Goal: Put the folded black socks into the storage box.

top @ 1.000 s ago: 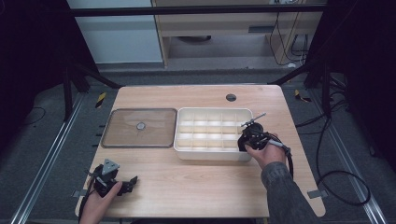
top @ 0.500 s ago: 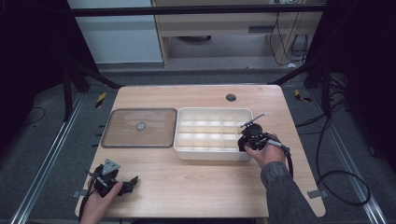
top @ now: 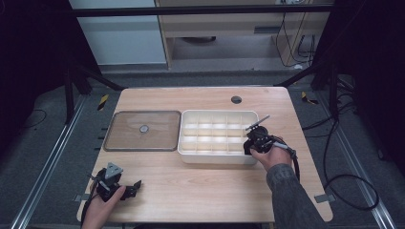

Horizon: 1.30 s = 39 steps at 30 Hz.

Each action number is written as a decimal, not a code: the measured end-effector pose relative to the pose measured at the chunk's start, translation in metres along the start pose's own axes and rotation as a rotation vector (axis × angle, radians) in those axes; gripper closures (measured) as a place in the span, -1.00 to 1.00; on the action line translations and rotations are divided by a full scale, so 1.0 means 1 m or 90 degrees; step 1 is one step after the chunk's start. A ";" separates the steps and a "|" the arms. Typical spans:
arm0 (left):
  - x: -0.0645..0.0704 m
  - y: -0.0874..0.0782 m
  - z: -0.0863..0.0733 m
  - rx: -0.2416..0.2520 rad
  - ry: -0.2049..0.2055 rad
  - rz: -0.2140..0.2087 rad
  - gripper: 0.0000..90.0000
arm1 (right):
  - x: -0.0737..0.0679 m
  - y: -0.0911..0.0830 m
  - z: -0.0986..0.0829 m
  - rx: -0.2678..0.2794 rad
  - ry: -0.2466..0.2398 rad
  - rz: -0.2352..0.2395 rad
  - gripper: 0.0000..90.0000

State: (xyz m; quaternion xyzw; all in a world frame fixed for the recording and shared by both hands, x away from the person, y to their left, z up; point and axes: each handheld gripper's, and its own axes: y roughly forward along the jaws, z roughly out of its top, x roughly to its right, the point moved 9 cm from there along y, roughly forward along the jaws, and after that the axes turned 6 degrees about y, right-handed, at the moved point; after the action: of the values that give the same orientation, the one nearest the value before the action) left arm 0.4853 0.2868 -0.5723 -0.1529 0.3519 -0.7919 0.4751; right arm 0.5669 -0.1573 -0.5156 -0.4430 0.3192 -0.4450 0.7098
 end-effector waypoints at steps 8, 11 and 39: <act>0.001 0.000 0.000 -0.003 0.005 -0.001 -1.00 | 0.000 0.002 0.000 -0.015 0.007 0.006 1.00; 0.001 0.000 0.000 -0.001 0.006 -0.002 -1.00 | 0.000 0.003 -0.001 -0.025 0.014 0.008 1.00; 0.003 0.000 0.001 0.000 0.008 -0.006 -1.00 | 0.004 -0.016 0.001 0.002 0.007 0.025 1.00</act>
State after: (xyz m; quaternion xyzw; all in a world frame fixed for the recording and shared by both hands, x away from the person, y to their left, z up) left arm 0.4845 0.2840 -0.5723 -0.1496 0.3545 -0.7951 0.4688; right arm 0.5639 -0.1644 -0.5011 -0.4330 0.3306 -0.4340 0.7175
